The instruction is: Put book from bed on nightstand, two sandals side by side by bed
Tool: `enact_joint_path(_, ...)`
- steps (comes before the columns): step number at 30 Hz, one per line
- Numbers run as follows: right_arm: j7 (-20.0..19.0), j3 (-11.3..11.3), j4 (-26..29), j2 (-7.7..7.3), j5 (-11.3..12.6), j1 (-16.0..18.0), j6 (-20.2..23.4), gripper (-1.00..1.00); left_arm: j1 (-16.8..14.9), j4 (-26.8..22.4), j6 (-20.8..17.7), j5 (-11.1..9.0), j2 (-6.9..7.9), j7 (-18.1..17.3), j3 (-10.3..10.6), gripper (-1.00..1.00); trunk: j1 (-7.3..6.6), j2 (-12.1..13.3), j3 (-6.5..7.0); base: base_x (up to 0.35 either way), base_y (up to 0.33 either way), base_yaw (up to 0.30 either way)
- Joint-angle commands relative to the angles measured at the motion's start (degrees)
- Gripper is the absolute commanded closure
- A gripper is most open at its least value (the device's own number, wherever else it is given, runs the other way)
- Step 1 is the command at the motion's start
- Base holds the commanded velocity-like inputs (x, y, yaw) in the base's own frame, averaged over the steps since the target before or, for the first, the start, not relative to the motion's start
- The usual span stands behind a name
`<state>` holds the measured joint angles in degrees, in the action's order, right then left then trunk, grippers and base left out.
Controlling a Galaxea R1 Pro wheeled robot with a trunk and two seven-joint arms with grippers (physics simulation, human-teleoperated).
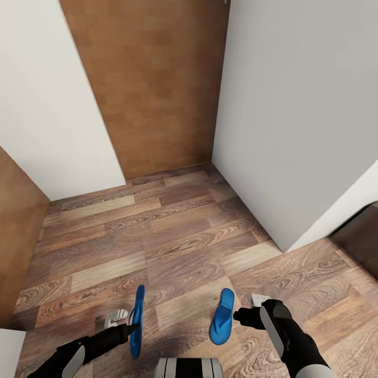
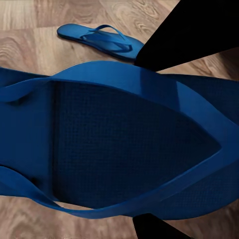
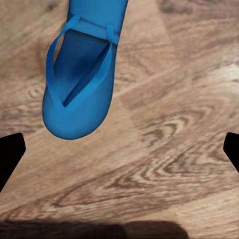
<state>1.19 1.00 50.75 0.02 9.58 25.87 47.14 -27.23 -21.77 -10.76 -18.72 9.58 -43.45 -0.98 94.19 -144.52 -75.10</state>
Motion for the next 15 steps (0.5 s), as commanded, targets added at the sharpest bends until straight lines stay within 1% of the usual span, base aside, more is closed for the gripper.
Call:
enact_joint_path(1, 0.13, 0.03, 0.06, 0.03, 0.35, 0.03, 0.23, -1.00, -0.02, -0.02, -0.62, -0.44, 0.00, -0.23, -0.14, 1.00, 0.01, -0.03, -0.27, 0.000, 0.000, 0.000)
enact_joint_path(10, 0.18, -0.10, -0.01, 0.20, 0.35, 0.05, 0.17, -1.00, -0.02, -0.24, -0.73, -0.41, 0.05, -0.43, -0.32, 1.00, 0.24, -0.15, -2.26, 0.000, 0.000, 0.000)
enact_joint_path(13, 0.20, -0.16, -0.03, 0.23, 0.34, 0.06, 0.16, -1.00, -0.02, -0.90, -0.89, -0.48, 0.11, -0.57, -0.33, 1.00, 0.32, -0.19, -2.93, 0.000, 0.000, 0.000)
enact_joint_path(15, 0.21, -0.19, -0.04, 0.23, 0.34, 0.02, 0.15, -1.00, -0.11, -2.72, -1.10, -0.51, 0.15, -0.68, -0.34, 1.00, 0.37, -0.22, -3.37, 0.000, 0.000, 0.000)
